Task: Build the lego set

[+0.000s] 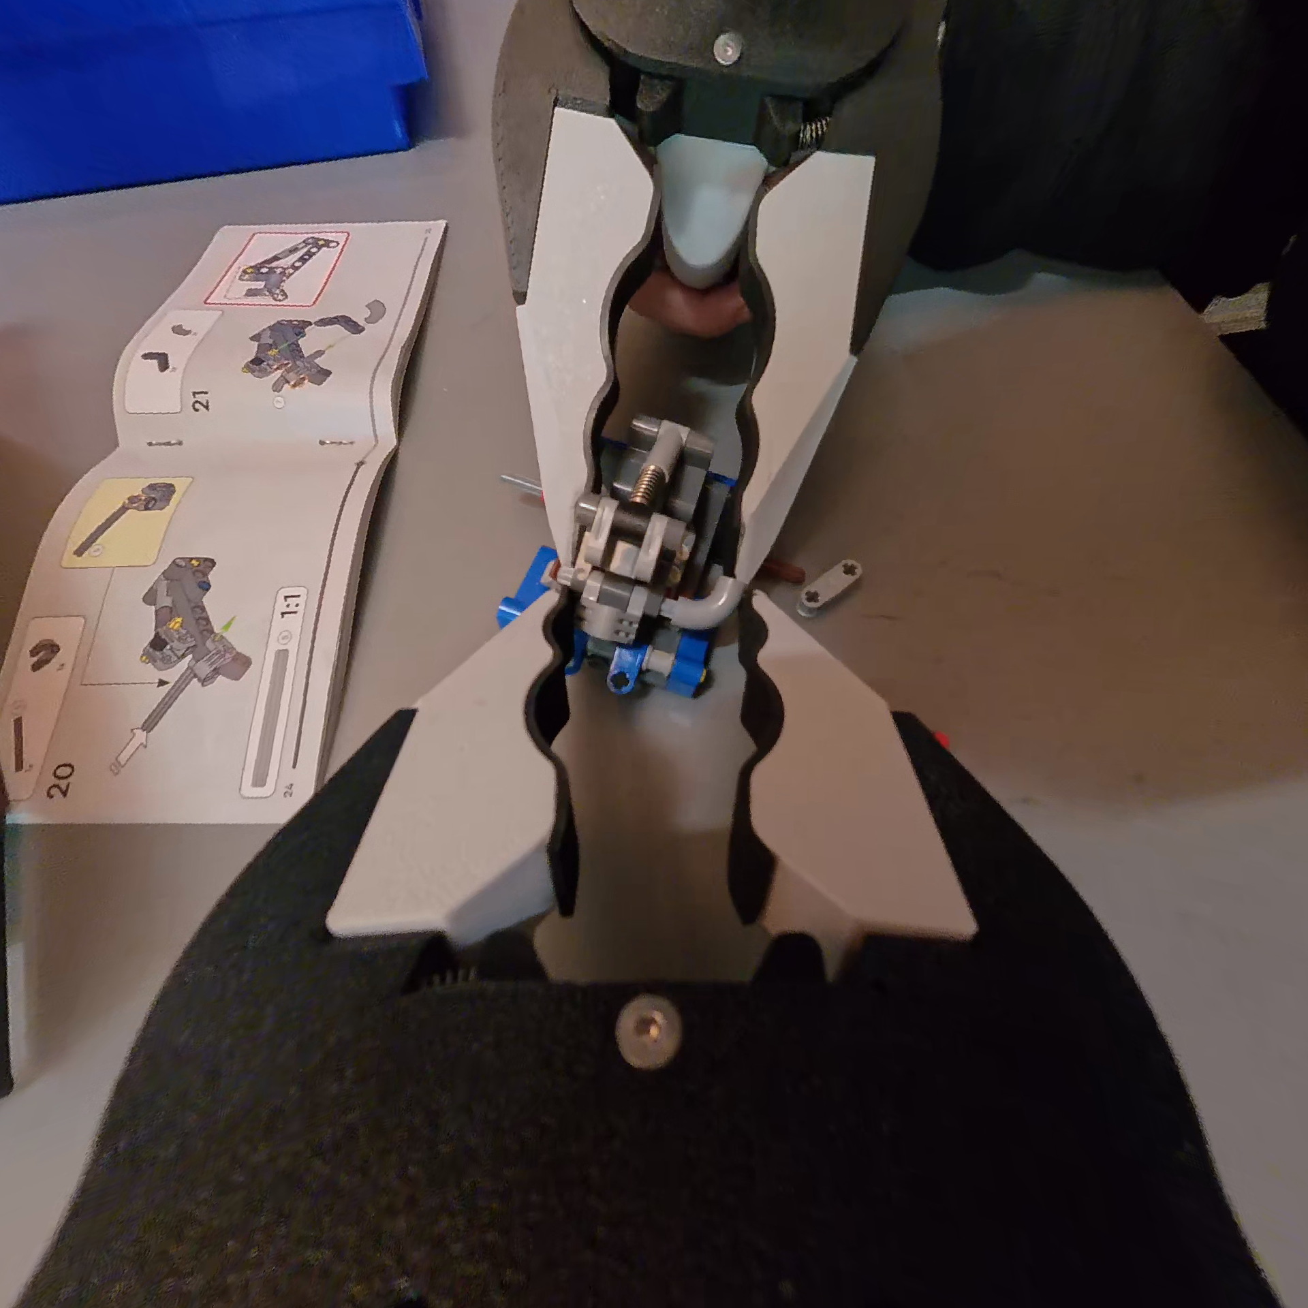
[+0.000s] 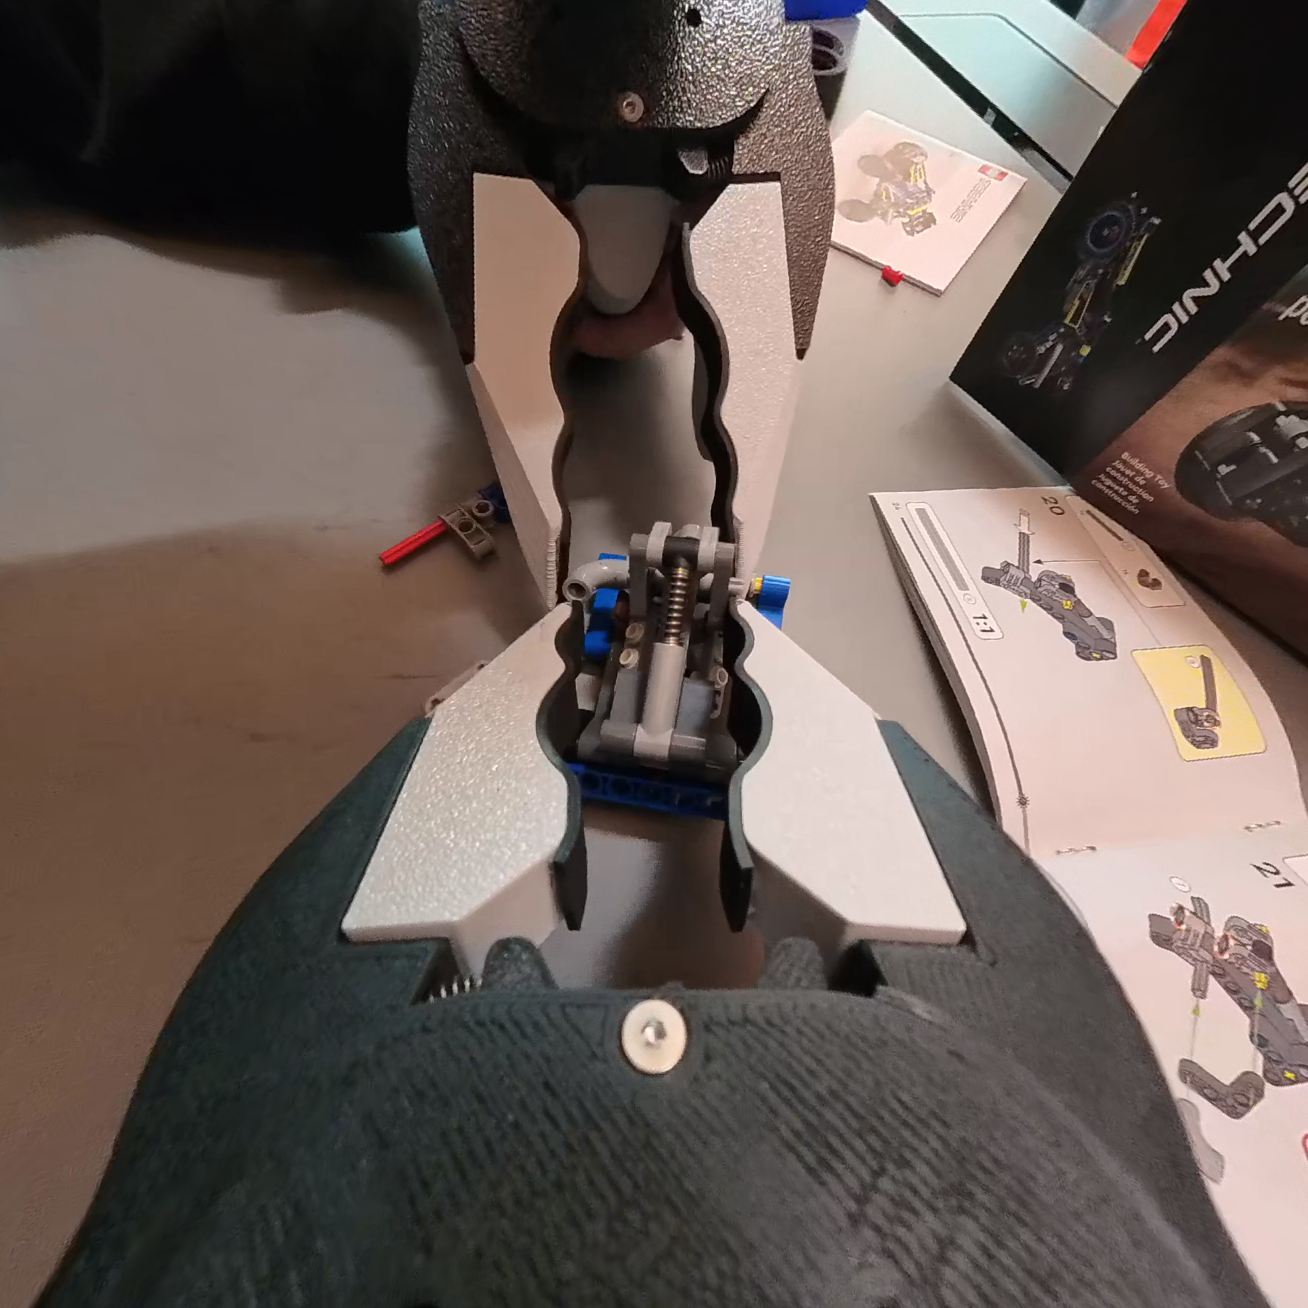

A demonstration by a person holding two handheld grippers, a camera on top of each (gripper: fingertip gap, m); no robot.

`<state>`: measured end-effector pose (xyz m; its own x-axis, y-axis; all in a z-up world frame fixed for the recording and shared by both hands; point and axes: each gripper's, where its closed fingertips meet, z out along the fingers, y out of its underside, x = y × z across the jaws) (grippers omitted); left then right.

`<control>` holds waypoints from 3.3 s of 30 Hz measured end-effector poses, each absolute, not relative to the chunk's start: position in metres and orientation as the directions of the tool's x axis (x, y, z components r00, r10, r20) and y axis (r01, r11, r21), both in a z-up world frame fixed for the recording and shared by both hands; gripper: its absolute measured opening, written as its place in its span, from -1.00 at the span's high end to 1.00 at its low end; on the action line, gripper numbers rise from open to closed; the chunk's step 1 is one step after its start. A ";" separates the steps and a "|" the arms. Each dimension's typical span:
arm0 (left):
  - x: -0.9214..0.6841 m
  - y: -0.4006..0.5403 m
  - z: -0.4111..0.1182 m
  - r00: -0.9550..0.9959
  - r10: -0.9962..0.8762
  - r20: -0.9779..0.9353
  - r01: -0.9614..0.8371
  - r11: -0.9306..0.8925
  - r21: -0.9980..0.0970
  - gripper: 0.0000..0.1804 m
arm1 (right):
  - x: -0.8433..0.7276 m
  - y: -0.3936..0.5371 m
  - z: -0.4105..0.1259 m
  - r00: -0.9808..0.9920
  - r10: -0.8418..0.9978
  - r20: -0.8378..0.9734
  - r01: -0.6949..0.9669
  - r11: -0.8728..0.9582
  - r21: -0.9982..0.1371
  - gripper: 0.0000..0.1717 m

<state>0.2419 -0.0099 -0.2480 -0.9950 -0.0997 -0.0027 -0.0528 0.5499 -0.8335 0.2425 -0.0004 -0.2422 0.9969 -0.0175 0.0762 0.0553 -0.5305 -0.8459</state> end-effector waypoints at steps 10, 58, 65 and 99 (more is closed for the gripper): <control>0.238 -0.011 -0.247 -0.997 -0.068 -0.031 -0.011 0.549 -0.836 0.52 | 0.239 -0.002 -0.240 0.999 0.008 0.051 0.048 -0.519 -0.853 0.57; 0.247 -0.006 -0.248 -0.988 -0.096 -0.122 0.046 0.572 -0.819 0.58 | 0.245 0.002 -0.241 0.991 -0.006 0.135 0.112 -0.527 -0.842 0.54; 0.248 -0.006 -0.248 -0.989 -0.090 -0.113 0.042 0.570 -0.821 0.60 | 0.245 0.003 -0.241 0.991 -0.001 0.136 0.115 -0.526 -0.843 0.55; 0.242 -0.006 -0.250 -0.974 -0.156 -0.166 0.034 0.621 -0.783 0.82 | 0.253 -0.026 -0.230 0.968 0.021 0.249 0.229 -0.475 -0.850 0.85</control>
